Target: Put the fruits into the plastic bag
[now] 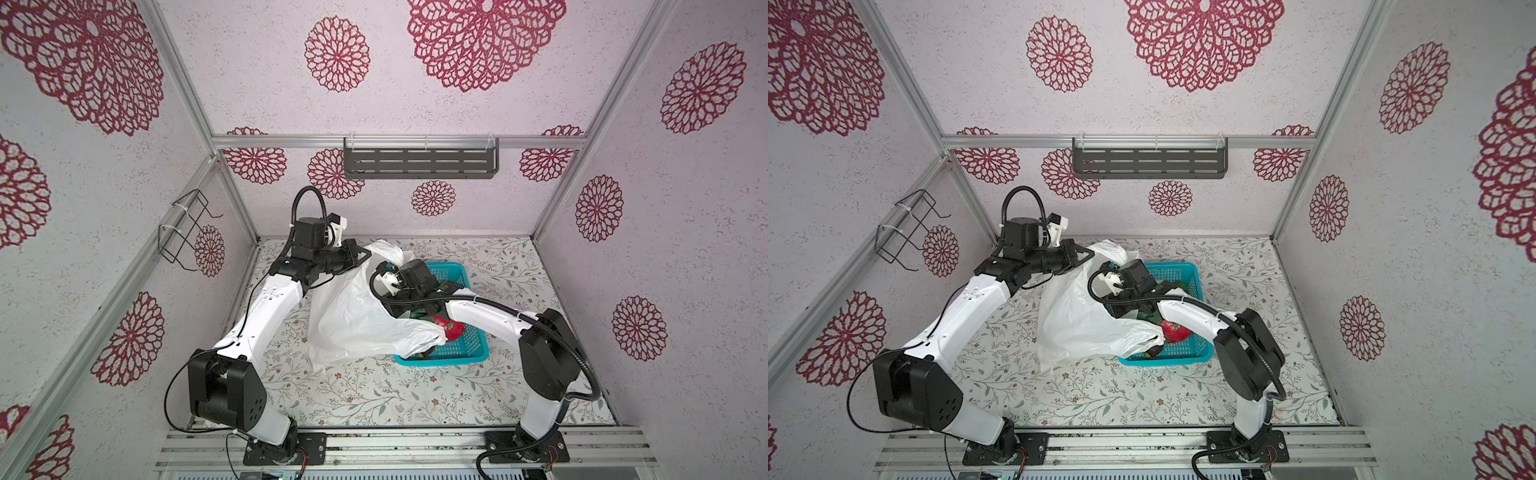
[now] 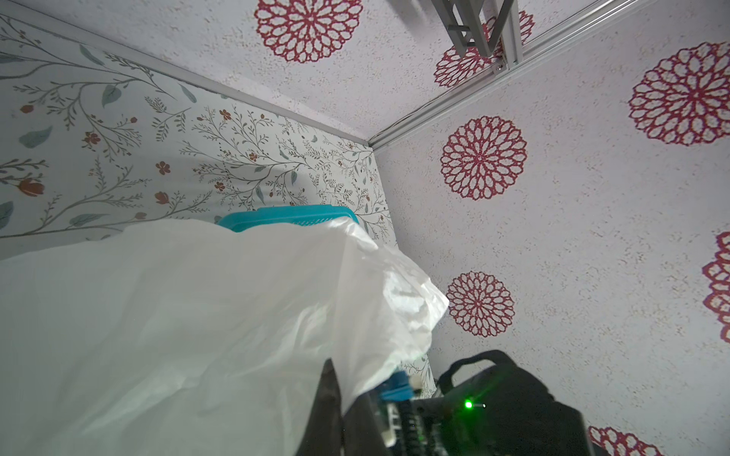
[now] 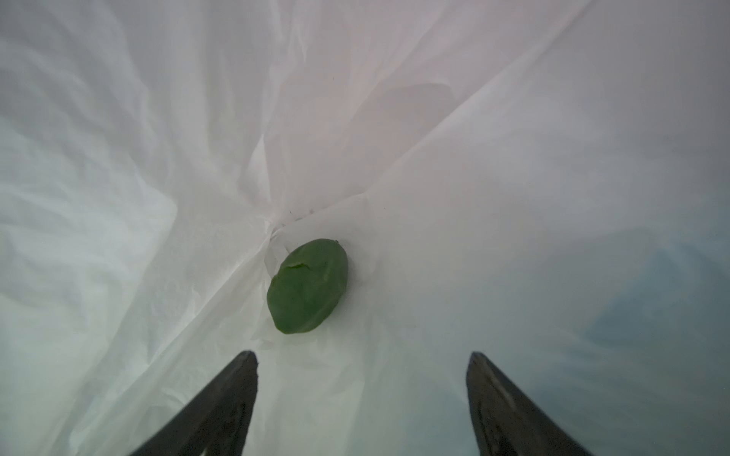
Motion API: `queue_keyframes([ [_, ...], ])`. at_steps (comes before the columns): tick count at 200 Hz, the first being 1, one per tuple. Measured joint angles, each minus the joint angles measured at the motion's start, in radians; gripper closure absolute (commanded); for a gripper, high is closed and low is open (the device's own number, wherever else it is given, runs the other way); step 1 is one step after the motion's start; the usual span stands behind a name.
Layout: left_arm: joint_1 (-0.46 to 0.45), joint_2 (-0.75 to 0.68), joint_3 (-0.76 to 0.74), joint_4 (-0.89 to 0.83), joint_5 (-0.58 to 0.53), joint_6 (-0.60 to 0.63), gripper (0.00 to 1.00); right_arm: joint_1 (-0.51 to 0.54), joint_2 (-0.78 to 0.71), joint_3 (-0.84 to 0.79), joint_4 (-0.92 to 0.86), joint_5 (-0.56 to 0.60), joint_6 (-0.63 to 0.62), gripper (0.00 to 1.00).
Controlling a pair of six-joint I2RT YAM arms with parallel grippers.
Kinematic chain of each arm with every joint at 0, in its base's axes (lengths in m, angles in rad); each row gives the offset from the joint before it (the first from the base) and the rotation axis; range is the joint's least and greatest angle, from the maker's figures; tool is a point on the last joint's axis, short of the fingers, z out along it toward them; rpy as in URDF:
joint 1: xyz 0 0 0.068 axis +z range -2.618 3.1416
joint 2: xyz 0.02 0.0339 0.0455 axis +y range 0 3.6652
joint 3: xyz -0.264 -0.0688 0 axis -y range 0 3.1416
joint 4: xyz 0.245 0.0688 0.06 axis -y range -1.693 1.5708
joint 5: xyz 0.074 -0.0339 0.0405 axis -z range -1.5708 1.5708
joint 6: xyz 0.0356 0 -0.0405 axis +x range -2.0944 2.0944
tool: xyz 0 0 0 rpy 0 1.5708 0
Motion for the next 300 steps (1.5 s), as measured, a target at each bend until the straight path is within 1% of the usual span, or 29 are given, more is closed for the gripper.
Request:
queue_keyframes([
  [27, 0.000, 0.000, -0.005, 0.000, -0.001, 0.003, 1.00, -0.043, -0.148, -0.088, 0.023, 0.037, 0.001, 0.16],
  [50, 0.000, 0.000, -0.016, 0.000, -0.001, 0.005, 1.00, -0.116, -0.295, -0.187, 0.039, 0.087, 0.014, 0.16],
  [79, 0.001, 0.000, -0.022, -0.002, -0.001, 0.006, 1.00, -0.217, -0.460, -0.333, 0.053, 0.187, 0.058, 0.08],
  [103, 0.001, 0.000, -0.023, -0.002, -0.003, 0.007, 1.00, -0.243, -0.531, -0.422, 0.030, 0.269, 0.074, 0.06],
  [140, 0.001, 0.000, -0.023, -0.002, -0.004, 0.010, 1.00, -0.240, -0.513, -0.468, -0.024, 0.330, 0.098, 0.05],
  [176, 0.001, 0.000, -0.023, -0.002, -0.004, 0.010, 1.00, -0.245, -0.416, -0.473, -0.038, 0.362, 0.124, 0.06],
  [189, 0.001, 0.000, -0.023, -0.002, -0.005, 0.010, 1.00, -0.247, -0.375, -0.473, -0.039, 0.360, 0.131, 0.06],
  [195, 0.001, 0.000, -0.023, -0.003, -0.005, 0.010, 1.00, -0.248, -0.354, -0.473, -0.039, 0.358, 0.132, 0.03],
  [206, 0.001, 0.000, -0.023, -0.003, -0.005, 0.010, 1.00, -0.248, -0.320, -0.471, -0.044, 0.351, 0.134, 0.01],
  [224, 0.001, 0.000, -0.023, -0.006, -0.008, 0.011, 1.00, -0.248, -0.279, -0.443, -0.047, 0.328, 0.131, 0.01],
  [260, 0.001, 0.000, -0.023, -0.011, -0.008, 0.011, 1.00, -0.243, -0.240, -0.406, -0.077, 0.306, 0.130, 0.01],
  [300, 0.001, 0.000, -0.023, -0.014, -0.008, 0.011, 1.00, -0.233, -0.235, -0.383, -0.118, 0.298, 0.129, 0.01],
])
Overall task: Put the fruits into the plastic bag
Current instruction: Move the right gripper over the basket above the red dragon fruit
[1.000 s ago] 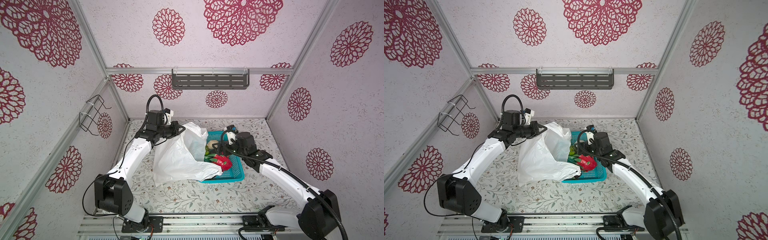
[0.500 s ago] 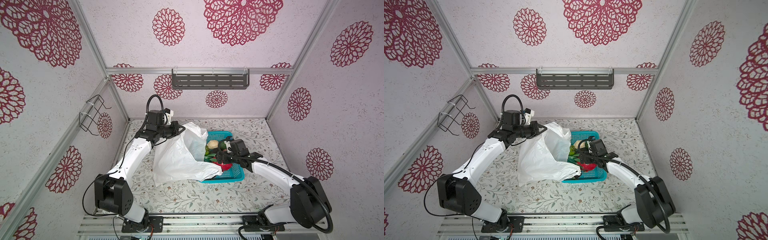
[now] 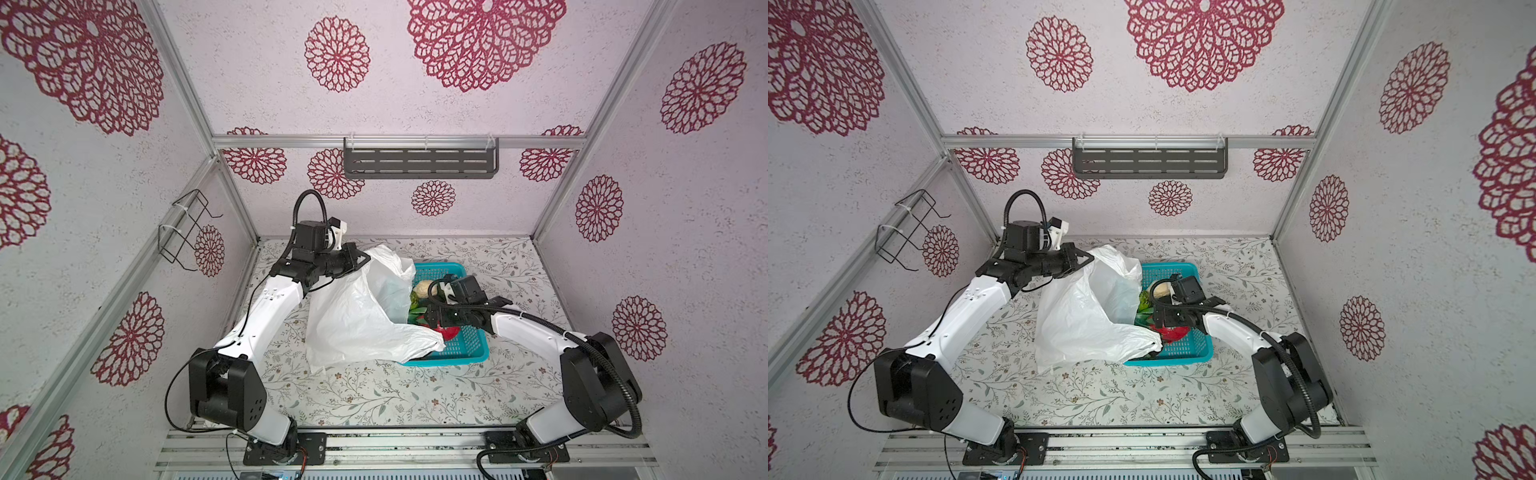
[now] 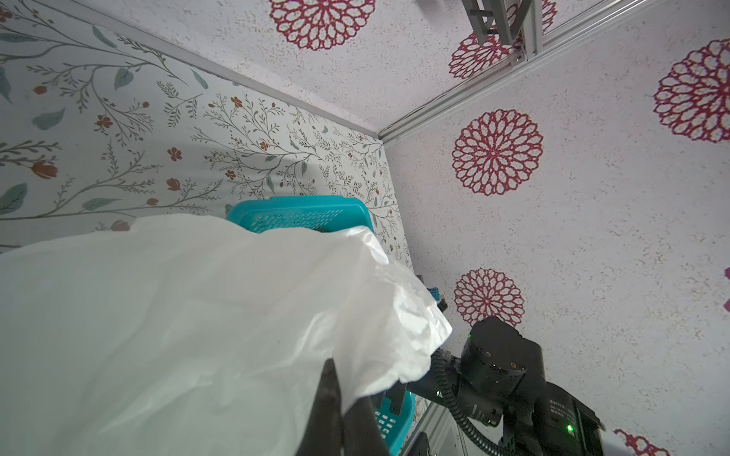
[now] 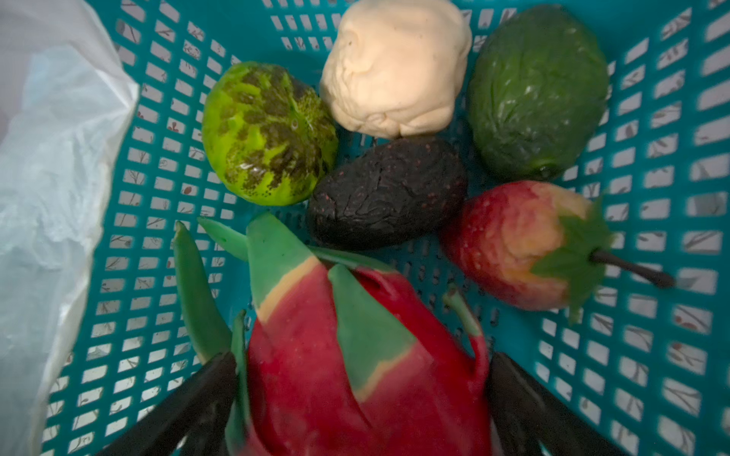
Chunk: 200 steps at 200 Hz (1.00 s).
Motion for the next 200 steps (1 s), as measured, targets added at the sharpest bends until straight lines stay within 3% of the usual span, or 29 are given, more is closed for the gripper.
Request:
queue_keyframes([
  [70, 0.000, 0.000, 0.000, 0.000, 0.000, 0.000, 1.00, 0.031, 0.002, 0.100, -0.206, -0.035, -0.049, 0.01],
  [139, 0.000, 0.001, 0.000, 0.000, 0.001, 0.000, 1.00, 0.110, 0.138, 0.233, -0.343, 0.144, -0.159, 0.01],
  [200, 0.001, 0.012, 0.011, -0.005, 0.003, 0.000, 1.00, 0.122, 0.224, 0.309, -0.365, 0.197, -0.189, 0.01],
])
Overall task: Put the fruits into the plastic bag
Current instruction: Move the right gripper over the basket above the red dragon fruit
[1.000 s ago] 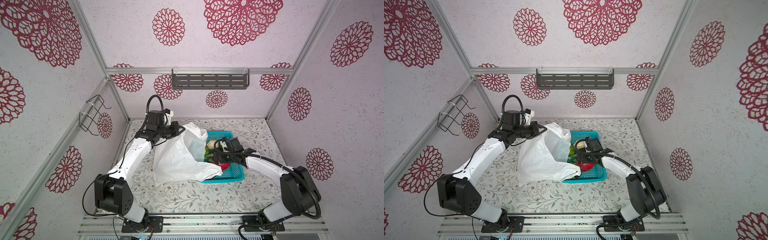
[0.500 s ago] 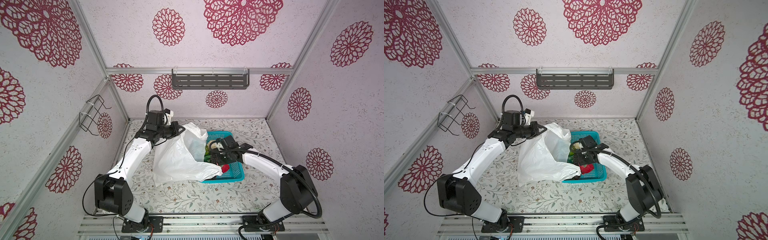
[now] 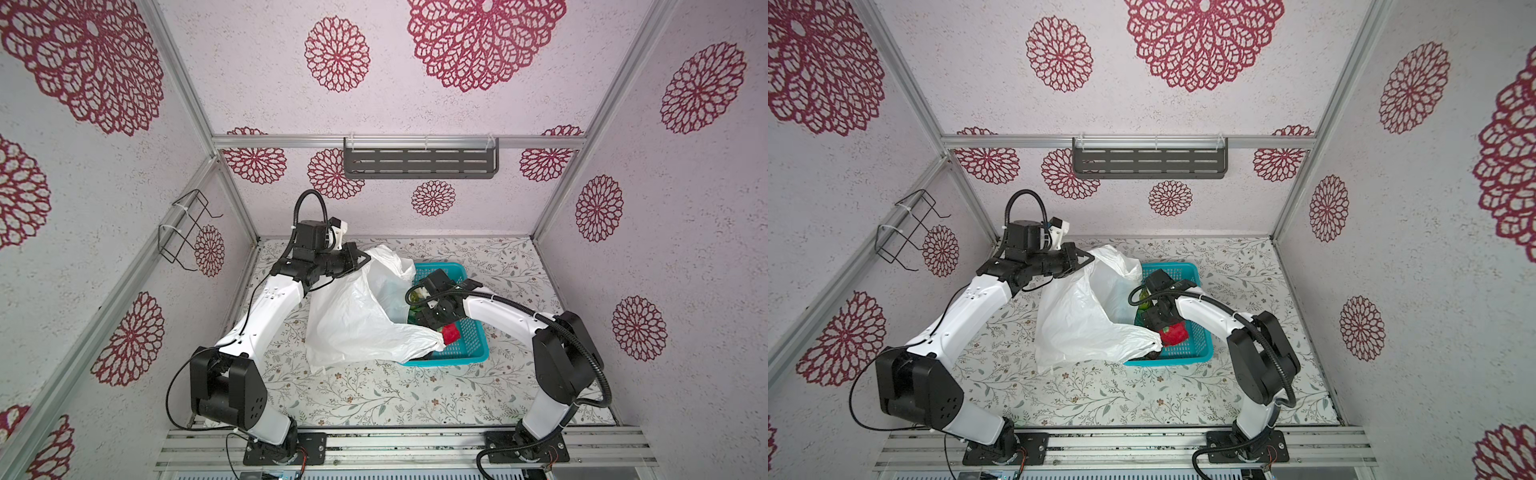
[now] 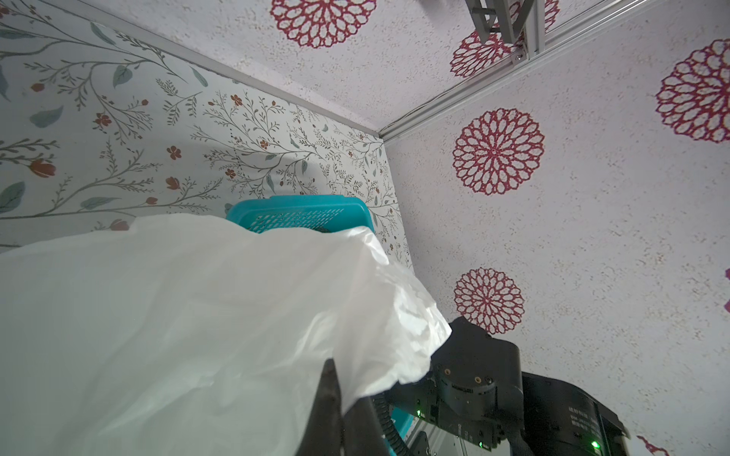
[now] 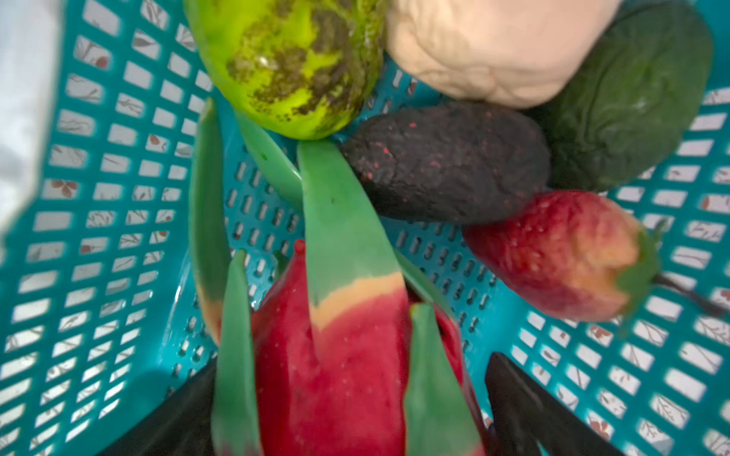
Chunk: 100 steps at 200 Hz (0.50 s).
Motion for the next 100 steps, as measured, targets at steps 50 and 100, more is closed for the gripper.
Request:
queue_keyframes([
  [50, 0.000, 0.001, 0.002, 0.000, 0.000, 0.000, 1.00, 0.004, 0.045, 0.000, 0.035, -0.028, -0.001, 0.01],
  [100, 0.000, 0.001, 0.002, -0.001, 0.000, 0.000, 1.00, -0.001, 0.025, -0.043, 0.119, -0.068, 0.018, 0.44],
])
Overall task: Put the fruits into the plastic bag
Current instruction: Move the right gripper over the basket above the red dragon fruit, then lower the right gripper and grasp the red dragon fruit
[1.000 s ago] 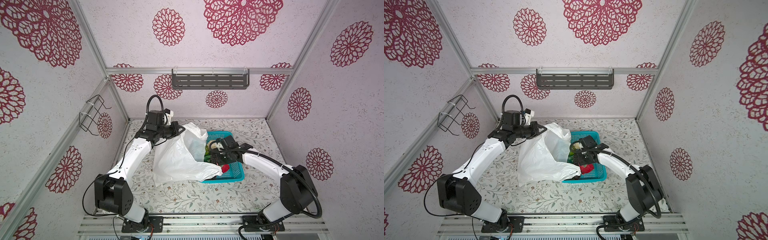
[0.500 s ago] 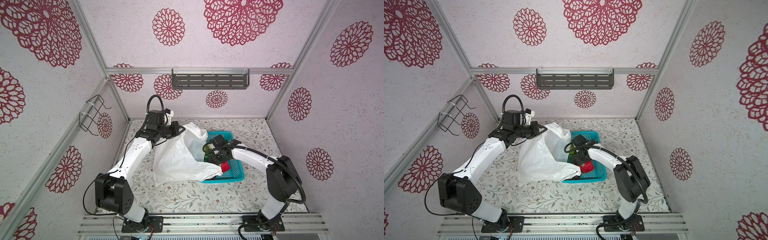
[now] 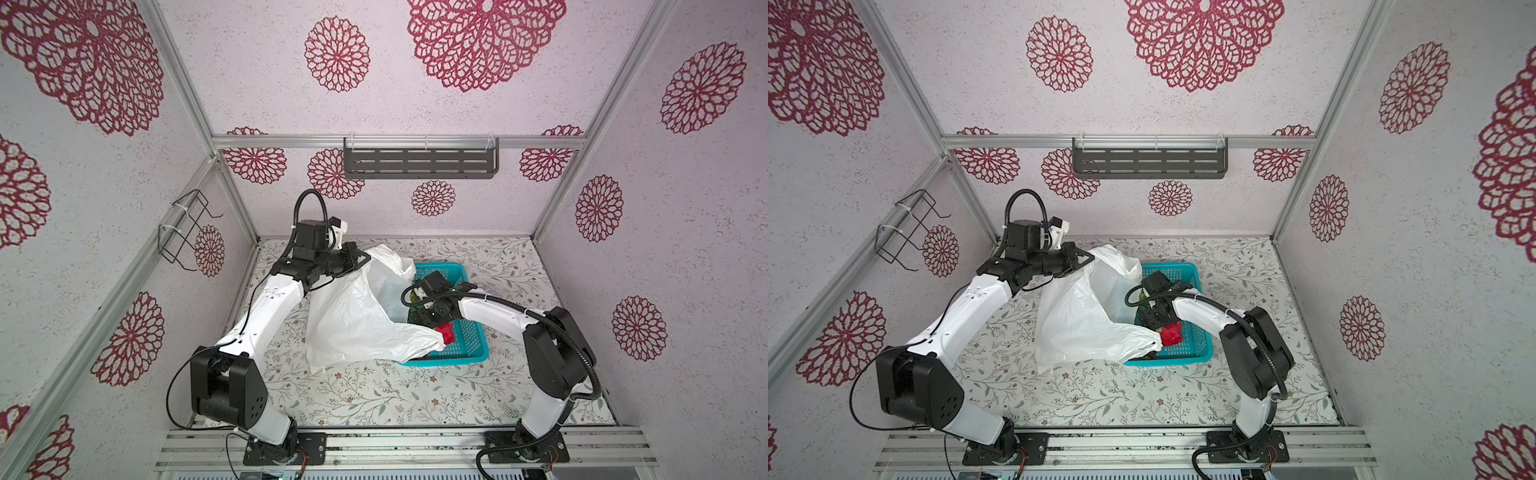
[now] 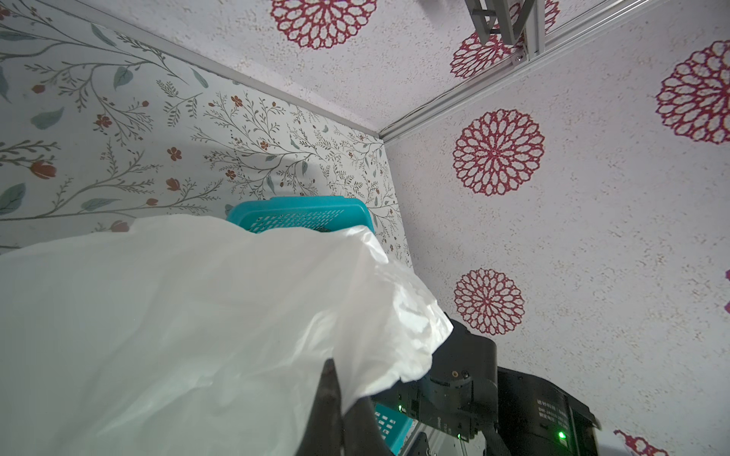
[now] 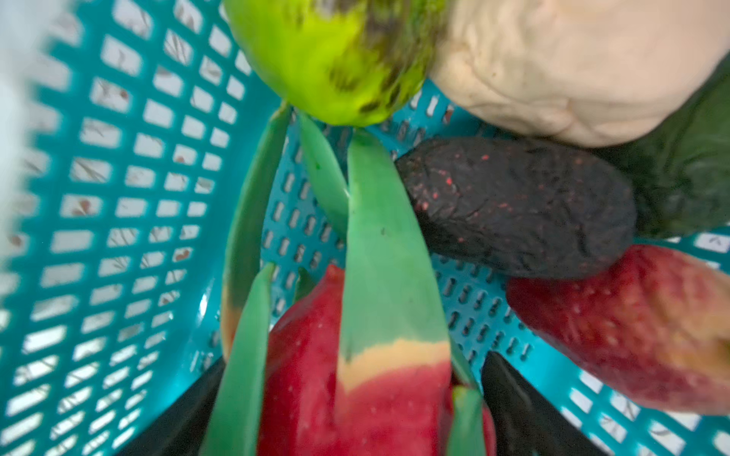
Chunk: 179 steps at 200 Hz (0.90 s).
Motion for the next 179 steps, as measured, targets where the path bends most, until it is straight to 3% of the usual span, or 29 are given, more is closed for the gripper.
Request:
queue_keyframes([
  [12, 0.000, 0.000, 0.000, 0.000, 0.000, 0.000, 1.00, -0.006, -0.010, -0.014, 0.026, -0.020, 0.010, 0.58],
  [24, 0.000, 0.000, 0.000, 0.000, -0.001, 0.000, 1.00, -0.017, -0.027, -0.035, 0.051, -0.049, 0.018, 0.65],
  [76, 0.000, 0.000, 0.000, 0.000, -0.003, 0.000, 1.00, -0.073, -0.182, -0.144, 0.076, -0.161, 0.052, 0.68],
  [135, 0.000, 0.000, 0.000, -0.001, -0.001, 0.003, 1.00, -0.181, -0.463, -0.147, 0.106, -0.158, 0.114, 0.68],
  [155, 0.000, 0.000, 0.000, 0.000, 0.000, 0.004, 1.00, -0.181, -0.500, -0.153, 0.117, -0.174, 0.112, 0.59],
  [179, 0.000, 0.000, 0.000, -0.001, 0.000, 0.009, 1.00, -0.180, -0.496, -0.158, 0.100, -0.210, 0.092, 0.18],
])
